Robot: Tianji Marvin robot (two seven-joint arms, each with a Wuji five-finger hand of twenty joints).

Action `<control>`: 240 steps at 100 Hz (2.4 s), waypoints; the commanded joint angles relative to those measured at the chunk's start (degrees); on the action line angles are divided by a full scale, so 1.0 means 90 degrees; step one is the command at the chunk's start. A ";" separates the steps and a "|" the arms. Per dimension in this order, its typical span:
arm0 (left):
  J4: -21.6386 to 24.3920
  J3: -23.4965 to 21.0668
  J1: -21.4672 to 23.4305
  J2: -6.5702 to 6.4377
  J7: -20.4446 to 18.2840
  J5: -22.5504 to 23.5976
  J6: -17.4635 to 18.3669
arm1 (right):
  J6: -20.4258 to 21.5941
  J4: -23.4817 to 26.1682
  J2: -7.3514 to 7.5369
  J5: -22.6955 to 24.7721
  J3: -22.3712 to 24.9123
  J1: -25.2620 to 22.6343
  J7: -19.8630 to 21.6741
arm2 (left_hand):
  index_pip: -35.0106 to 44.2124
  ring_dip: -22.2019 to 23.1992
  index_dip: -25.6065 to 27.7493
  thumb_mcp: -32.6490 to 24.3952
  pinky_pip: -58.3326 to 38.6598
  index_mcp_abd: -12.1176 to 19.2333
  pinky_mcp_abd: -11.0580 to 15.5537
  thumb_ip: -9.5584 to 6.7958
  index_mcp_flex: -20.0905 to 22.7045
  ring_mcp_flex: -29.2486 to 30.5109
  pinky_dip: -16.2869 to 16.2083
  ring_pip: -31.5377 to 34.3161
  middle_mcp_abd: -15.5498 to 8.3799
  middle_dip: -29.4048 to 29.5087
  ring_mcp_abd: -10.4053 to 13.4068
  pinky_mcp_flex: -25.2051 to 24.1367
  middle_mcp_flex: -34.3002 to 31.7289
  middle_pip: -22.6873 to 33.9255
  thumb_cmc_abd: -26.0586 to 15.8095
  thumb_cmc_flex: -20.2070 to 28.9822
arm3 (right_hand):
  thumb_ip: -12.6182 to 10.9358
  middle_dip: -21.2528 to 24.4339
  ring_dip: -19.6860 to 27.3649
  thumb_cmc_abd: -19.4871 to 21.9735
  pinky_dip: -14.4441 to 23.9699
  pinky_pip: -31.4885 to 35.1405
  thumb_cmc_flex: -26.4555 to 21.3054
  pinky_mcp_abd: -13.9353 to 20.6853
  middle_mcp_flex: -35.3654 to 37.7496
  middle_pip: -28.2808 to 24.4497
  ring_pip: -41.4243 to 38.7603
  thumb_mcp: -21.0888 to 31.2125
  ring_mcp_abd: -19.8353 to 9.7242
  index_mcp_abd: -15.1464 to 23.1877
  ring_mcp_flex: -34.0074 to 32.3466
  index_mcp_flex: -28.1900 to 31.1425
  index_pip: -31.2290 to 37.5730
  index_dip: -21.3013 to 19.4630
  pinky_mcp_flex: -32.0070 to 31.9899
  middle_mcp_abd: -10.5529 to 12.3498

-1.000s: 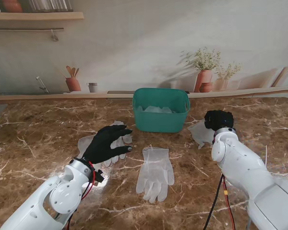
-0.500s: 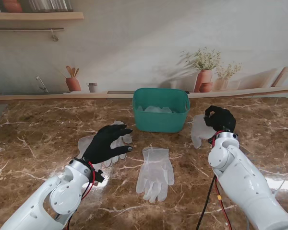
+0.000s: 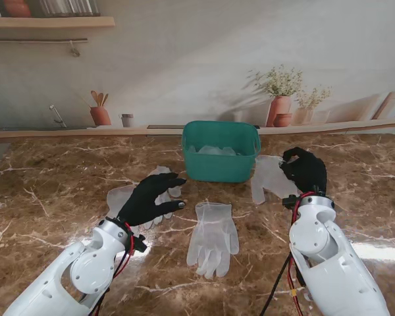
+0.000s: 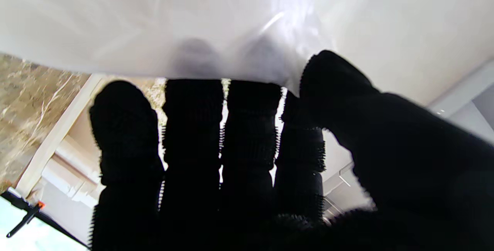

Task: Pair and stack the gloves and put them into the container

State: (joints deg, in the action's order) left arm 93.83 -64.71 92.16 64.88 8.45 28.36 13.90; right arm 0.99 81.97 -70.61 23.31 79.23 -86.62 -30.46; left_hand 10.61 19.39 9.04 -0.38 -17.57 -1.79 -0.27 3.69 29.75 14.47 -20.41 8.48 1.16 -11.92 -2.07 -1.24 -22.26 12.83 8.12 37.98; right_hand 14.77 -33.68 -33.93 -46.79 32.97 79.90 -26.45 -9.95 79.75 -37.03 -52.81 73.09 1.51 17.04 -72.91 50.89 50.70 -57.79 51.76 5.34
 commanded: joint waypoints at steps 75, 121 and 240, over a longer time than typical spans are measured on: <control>-0.0143 -0.0002 -0.0231 -0.0063 -0.0839 -0.0527 -0.0122 | 0.1290 0.2680 0.0229 -0.0837 -0.0290 -0.1815 0.1469 | 0.0000 0.0052 0.0003 -0.4487 -0.0673 0.0005 0.0075 0.0153 0.0416 0.0086 -0.0294 0.0063 -0.0103 -0.0105 0.0214 -0.0017 -0.0318 0.0128 0.0846 0.0543 | -0.0105 -0.0041 0.0123 0.0183 -0.0128 0.0227 -0.0052 -0.0066 0.0311 0.0044 0.0162 0.0059 0.0082 -0.0030 -0.0255 0.0121 0.0147 0.0174 -0.0176 0.0007; -0.0205 0.0032 -0.0258 -0.0082 -0.1190 -0.1261 0.0330 | 0.1664 0.2996 0.0278 -0.1037 -0.0850 -0.2064 0.1666 | -0.0526 0.0121 -0.0263 -0.4021 0.0034 -0.0870 0.0133 0.0405 -0.0189 -0.0224 -0.0352 0.0057 0.0454 -0.0105 -0.0210 -0.0189 0.0061 0.0114 0.2782 -0.0779 | -0.0106 -0.0071 0.0124 0.0189 -0.0118 0.0216 -0.0047 -0.0061 0.0311 0.0071 0.0207 0.0047 0.0094 -0.0039 -0.0260 0.0112 0.0146 0.0198 -0.0216 0.0000; 0.0667 -0.0228 0.0536 -0.0217 -0.1728 -0.2289 0.1277 | 0.1544 0.3216 0.0287 -0.0691 -0.0968 -0.2915 0.1409 | 0.4672 0.2343 0.2029 -0.2031 -0.0441 0.1353 -0.0979 0.0519 0.2097 0.2828 -0.3152 0.1892 0.0068 -0.1344 -0.0899 -0.0226 -0.4714 0.1122 0.1631 0.1501 | -0.0132 -0.0351 0.0143 0.0372 -0.0071 0.0174 0.0032 0.0137 -0.0025 0.0031 0.0723 -0.0216 0.0035 0.0114 -0.0264 -0.0060 -0.0029 0.0165 -0.0370 0.0142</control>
State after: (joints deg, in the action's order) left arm 98.22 -66.23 95.37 64.09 -5.73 6.59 24.31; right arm 14.50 110.11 -67.95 16.86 70.56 -109.71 -17.83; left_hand 50.08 38.34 28.43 -13.63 -17.22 10.38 -8.46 7.79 46.76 36.22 -45.73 22.62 2.46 -23.77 -9.95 -3.67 -60.70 21.88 21.65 53.35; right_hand 14.77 -35.82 -33.02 -44.55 32.90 79.91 -26.71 -10.13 78.74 -36.37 -46.41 71.12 2.33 15.79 -72.91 50.79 50.13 -56.35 46.99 4.73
